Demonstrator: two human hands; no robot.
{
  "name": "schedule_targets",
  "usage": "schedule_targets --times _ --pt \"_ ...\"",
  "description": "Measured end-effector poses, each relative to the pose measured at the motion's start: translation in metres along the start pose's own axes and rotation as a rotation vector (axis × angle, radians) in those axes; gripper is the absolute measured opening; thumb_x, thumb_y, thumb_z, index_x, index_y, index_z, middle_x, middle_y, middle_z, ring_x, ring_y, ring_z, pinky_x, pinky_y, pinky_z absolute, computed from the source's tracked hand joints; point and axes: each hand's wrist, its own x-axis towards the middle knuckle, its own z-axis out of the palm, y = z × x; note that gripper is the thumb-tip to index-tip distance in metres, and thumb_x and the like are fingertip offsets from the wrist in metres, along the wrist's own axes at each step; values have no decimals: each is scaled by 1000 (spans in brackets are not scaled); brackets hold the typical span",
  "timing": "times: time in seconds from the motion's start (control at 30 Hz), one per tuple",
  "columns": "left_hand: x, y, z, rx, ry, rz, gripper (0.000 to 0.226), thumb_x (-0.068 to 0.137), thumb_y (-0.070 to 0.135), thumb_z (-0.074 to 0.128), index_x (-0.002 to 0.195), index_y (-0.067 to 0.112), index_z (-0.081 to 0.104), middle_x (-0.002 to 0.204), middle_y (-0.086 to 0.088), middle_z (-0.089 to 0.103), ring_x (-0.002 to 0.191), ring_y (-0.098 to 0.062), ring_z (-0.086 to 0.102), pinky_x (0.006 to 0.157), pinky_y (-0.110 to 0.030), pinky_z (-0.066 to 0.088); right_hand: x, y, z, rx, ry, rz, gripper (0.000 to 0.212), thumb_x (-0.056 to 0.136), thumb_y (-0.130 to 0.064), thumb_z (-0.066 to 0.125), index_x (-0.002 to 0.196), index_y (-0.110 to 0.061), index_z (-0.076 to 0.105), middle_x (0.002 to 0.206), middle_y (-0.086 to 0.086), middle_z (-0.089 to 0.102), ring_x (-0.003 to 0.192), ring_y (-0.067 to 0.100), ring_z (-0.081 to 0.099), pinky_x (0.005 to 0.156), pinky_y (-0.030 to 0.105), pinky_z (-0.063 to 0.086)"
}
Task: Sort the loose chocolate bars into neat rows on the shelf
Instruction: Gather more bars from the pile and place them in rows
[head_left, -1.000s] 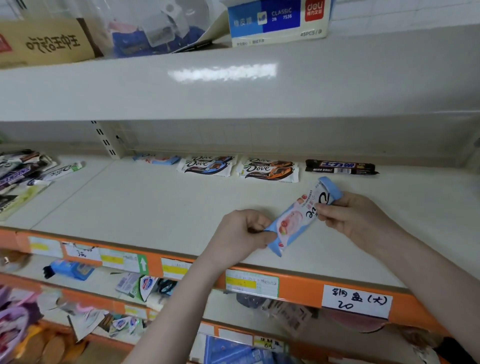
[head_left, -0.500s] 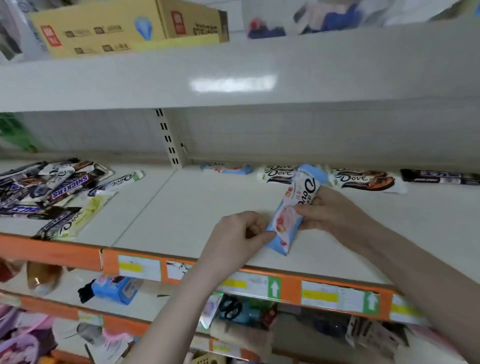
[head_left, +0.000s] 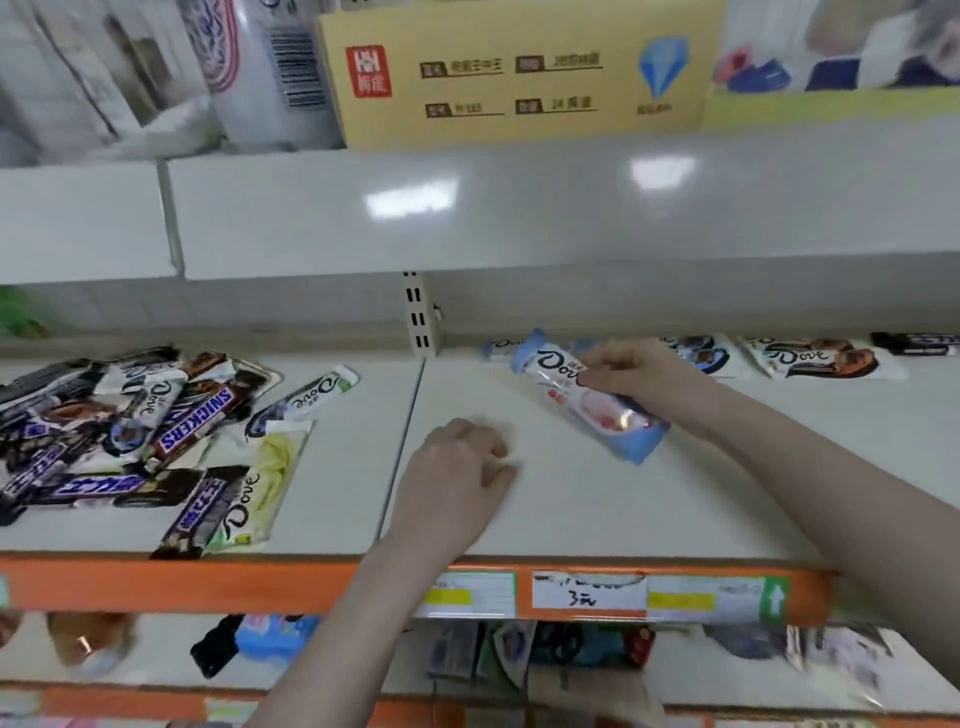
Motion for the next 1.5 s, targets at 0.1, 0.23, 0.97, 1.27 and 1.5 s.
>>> schedule_targets --times 0.1,0.23,0.97,1.27,1.5 --pt "-3 -6 4 18 -37 -5 24 86 31 61 105 16 66 109 -3 59 107 -21 52 91 -27 39 12 7 2 -89 -1 26 24 86 -10 61 72 -28 66 73 7 51 68 15 42 64 28 30" --pt "-4 -10 4 11 -50 21 24 85 26 62 106 14 65 111 -6 59 107 -25 51 92 -30 39 26 15 5 -268 -54 48 9 87 -10 60 83 -9 68 66 9 48 58 14 37 51 26 27" --pt "-4 -12 17 312 -67 53 38 82 35 41 99 17 69 96 -5 67 84 -25 63 68 -32 52 37 32 16 -783 38 -243 35 67 -19 71 100 -10 66 91 5 69 85 23 62 78 30 47" --pt "-5 -14 20 315 -20 76 35 83 35 42 99 17 67 98 -5 67 85 -25 63 70 -33 52 92 41 18 -825 119 -374 30 65 -18 74 92 -7 67 90 14 62 88 32 56 78 33 44" --pt "-5 -14 19 302 -20 88 37 81 36 43 101 17 68 97 -6 67 85 -26 64 70 -32 53 103 49 9 -766 34 -295 14 70 -9 64 77 2 58 81 9 61 85 25 55 76 34 46"
